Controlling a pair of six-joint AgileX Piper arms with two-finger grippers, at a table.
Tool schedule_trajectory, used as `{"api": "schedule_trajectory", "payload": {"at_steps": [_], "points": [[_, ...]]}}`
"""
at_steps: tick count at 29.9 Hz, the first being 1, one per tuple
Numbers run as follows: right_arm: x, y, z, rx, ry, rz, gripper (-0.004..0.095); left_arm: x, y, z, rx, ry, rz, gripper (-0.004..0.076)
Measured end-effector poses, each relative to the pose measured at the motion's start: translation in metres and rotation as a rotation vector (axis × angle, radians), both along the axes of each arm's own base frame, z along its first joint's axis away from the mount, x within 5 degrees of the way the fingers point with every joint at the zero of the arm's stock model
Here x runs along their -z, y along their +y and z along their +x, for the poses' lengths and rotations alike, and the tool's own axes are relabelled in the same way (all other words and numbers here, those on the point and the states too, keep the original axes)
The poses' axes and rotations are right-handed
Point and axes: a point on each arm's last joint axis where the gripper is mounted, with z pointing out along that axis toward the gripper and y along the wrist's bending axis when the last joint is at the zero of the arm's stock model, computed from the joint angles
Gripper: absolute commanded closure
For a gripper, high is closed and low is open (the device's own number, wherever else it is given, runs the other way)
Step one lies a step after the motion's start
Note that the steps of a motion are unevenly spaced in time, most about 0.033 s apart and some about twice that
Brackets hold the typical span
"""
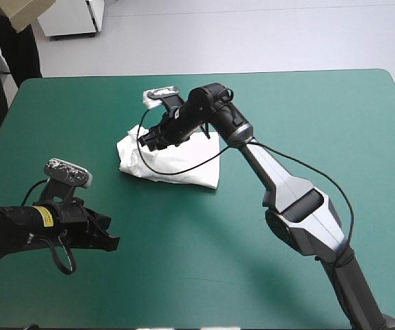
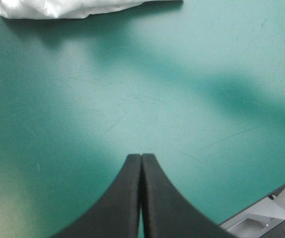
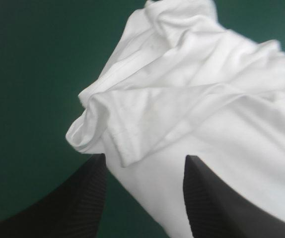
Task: Fold the cloth
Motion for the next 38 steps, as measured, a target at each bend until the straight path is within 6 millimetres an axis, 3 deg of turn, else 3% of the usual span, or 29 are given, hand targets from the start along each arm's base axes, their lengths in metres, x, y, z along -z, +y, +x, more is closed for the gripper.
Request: {"api": "schedule_trajectory", "payload": {"at_steps": [8, 11, 16, 23, 38], "points": [[-0.031, -0.063, 0.018, 0.137, -0.015, -0.006, 0.0445, 0.000, -0.002, -0.001, 0.007, 0.013, -0.025, 0.0746], [-0.024, -0.085, 0.018, 0.169, 0.037, -0.046, 0.0445, 0.000, -0.002, -0.001, 0.007, 0.014, -0.025, 0.0746], [0.002, -0.113, 0.010, 0.192, 0.156, -0.132, 0.0445, 0.000, -0.002, -0.001, 0.006, 0.012, -0.025, 0.0746], [0.038, -0.118, 0.005, 0.180, 0.240, -0.181, 0.0442, -0.001, -0.002, 0.000, 0.005, 0.006, -0.026, 0.0746], [0.094, -0.107, 0.025, 0.177, 0.293, -0.173, 0.0443, -0.001, -0.002, 0.000, 0.004, 0.005, -0.025, 0.0746]]}}
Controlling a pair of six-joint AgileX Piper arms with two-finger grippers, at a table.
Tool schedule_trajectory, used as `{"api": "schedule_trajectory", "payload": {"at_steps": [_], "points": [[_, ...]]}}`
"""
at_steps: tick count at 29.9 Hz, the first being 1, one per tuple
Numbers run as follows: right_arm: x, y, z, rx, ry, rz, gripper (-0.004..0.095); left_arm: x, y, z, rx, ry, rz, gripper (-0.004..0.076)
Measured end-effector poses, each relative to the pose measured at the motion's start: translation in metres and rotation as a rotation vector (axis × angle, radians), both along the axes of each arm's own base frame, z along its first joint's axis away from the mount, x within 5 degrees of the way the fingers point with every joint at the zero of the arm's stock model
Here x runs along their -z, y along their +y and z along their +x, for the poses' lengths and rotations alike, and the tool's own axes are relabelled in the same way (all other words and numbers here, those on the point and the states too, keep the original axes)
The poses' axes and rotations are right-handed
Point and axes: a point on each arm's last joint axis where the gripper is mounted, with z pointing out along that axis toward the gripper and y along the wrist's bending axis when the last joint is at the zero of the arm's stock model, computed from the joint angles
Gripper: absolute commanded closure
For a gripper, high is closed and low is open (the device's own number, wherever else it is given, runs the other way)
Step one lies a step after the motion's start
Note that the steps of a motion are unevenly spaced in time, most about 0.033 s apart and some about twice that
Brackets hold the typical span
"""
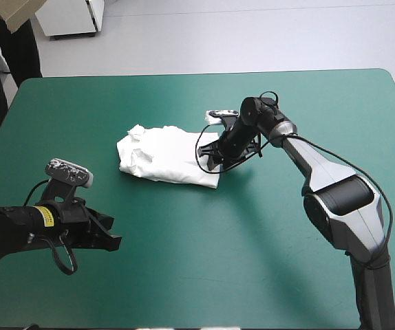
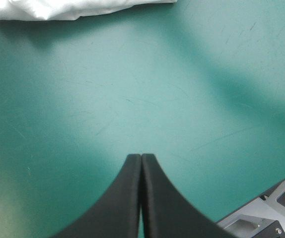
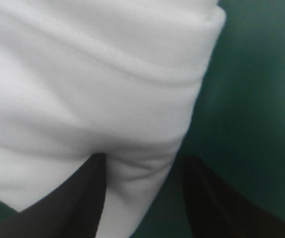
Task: Fold the cloth
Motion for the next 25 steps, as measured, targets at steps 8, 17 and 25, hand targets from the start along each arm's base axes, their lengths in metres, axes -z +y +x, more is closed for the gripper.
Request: {"api": "schedule_trajectory", "payload": {"at_steps": [8, 17, 25], "points": [[0.008, 0.008, 0.003, 0.007, 0.019, 0.082, 0.0679, 0.000, 0.000, 0.000, 0.000, -0.001, 0.000, 0.0746], [0.009, 0.007, 0.004, -0.003, 0.028, 0.042, 0.0924, 0.000, 0.000, 0.000, -0.001, -0.003, -0.002, 0.0746], [0.002, -0.008, -0.002, -0.007, 0.010, -0.118, 0.0925, -0.001, -0.001, 0.001, -0.003, -0.018, -0.011, 0.0746]]}}
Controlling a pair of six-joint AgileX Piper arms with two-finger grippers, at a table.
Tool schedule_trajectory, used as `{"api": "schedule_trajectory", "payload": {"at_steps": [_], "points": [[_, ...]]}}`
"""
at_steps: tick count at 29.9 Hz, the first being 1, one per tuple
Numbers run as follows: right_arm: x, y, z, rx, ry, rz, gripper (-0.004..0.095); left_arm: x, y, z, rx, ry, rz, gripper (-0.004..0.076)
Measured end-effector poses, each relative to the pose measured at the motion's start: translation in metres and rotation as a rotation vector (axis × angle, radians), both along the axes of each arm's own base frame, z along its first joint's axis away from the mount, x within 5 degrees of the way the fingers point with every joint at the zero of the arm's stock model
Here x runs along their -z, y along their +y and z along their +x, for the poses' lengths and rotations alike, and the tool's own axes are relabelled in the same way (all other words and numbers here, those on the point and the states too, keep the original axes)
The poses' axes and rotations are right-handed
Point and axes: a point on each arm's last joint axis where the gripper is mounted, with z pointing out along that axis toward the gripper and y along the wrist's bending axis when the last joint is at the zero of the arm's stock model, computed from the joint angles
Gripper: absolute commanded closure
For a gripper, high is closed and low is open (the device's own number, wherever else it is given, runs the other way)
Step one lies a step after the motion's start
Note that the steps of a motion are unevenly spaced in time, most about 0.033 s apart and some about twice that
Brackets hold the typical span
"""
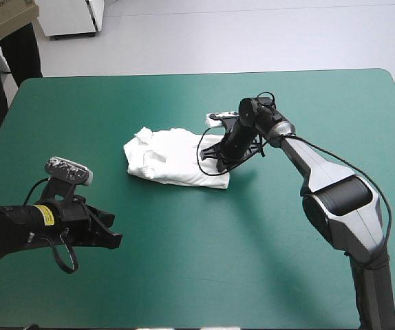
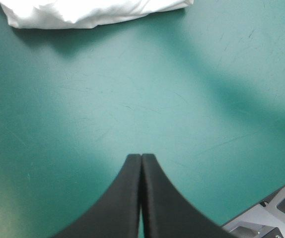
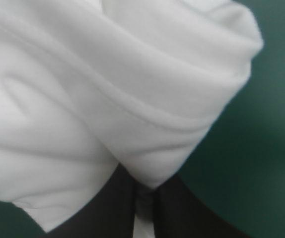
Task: Fold the cloth
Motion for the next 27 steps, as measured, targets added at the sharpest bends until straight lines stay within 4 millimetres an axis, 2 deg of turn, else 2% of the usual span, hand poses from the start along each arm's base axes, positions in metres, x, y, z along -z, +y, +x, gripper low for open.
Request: {"api": "schedule_trajectory", "payload": {"at_steps": [4, 7, 14, 20, 23, 27], "points": [[-0.004, -0.020, -0.004, 0.016, -0.008, -0.072, 0.0925, 0.000, -0.001, 0.000, 0.003, 0.005, -0.007, 0.0746], [-0.004, -0.050, -0.008, 0.062, 0.005, -0.133, 0.0925, 0.000, -0.001, -0.001, 0.006, 0.012, -0.010, 0.0746], [-0.002, -0.159, -0.027, 0.266, 0.091, -0.241, 0.0925, 0.000, -0.001, -0.001, 0.007, 0.015, -0.012, 0.0746], [-0.016, -0.256, -0.046, 0.488, 0.115, -0.290, 0.0924, 0.000, -0.001, -0.001, 0.007, 0.016, -0.012, 0.0746], [-0.025, -0.294, -0.055, 0.589, 0.108, -0.292, 0.0924, 0.000, -0.001, -0.002, 0.007, 0.018, -0.011, 0.0746], [-0.024, -0.329, -0.069, 0.682, 0.129, -0.304, 0.0924, 0.000, -0.001, -0.002, 0.008, 0.019, -0.010, 0.0746]]}}
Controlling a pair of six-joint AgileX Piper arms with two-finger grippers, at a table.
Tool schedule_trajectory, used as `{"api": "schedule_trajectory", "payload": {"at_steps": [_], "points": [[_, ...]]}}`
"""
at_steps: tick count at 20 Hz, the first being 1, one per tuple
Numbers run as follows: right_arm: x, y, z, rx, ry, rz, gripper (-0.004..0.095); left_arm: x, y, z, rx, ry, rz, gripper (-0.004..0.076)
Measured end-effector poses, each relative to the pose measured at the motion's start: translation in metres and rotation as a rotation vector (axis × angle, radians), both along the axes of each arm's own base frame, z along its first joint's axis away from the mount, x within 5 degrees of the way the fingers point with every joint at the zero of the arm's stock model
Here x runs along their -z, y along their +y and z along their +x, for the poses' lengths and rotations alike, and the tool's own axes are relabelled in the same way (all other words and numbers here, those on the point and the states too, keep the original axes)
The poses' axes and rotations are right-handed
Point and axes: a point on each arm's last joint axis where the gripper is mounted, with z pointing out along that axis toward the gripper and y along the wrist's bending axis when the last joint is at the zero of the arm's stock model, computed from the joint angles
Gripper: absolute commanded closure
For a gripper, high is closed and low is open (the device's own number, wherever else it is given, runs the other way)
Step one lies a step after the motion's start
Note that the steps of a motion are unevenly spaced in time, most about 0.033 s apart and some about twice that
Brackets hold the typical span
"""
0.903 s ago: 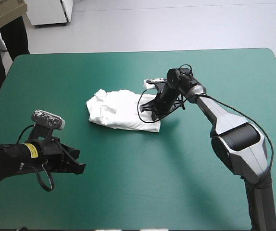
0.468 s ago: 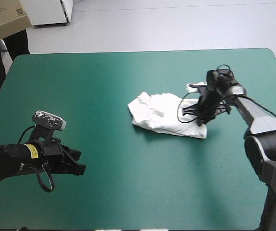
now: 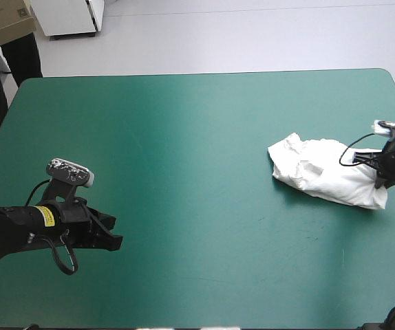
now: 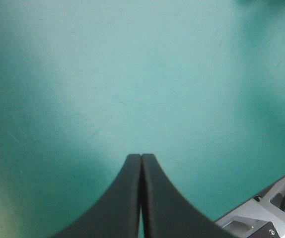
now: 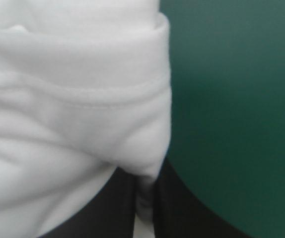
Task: Fold the cloth
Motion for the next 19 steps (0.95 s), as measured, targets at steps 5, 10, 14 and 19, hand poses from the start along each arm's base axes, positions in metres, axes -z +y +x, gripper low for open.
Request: {"api": "schedule_trajectory", "payload": {"at_steps": [5, 10, 14, 19], "points": [[0.007, -0.029, -0.016, 0.067, 0.044, -0.027, 0.0924, 0.000, 0.000, 0.000, 0.002, 0.004, -0.004, 0.0746], [0.008, -0.054, -0.028, 0.147, 0.048, -0.021, 0.0925, 0.000, -0.002, -0.001, 0.008, 0.012, -0.022, 0.0746], [0.009, -0.051, -0.027, 0.139, 0.032, 0.020, 0.0902, 0.000, -0.002, -0.001, 0.008, 0.012, -0.021, 0.0746], [0.005, -0.051, -0.028, 0.167, -0.020, 0.114, 0.0595, -0.001, -0.002, -0.002, 0.010, 0.016, -0.029, 0.0746]]}}
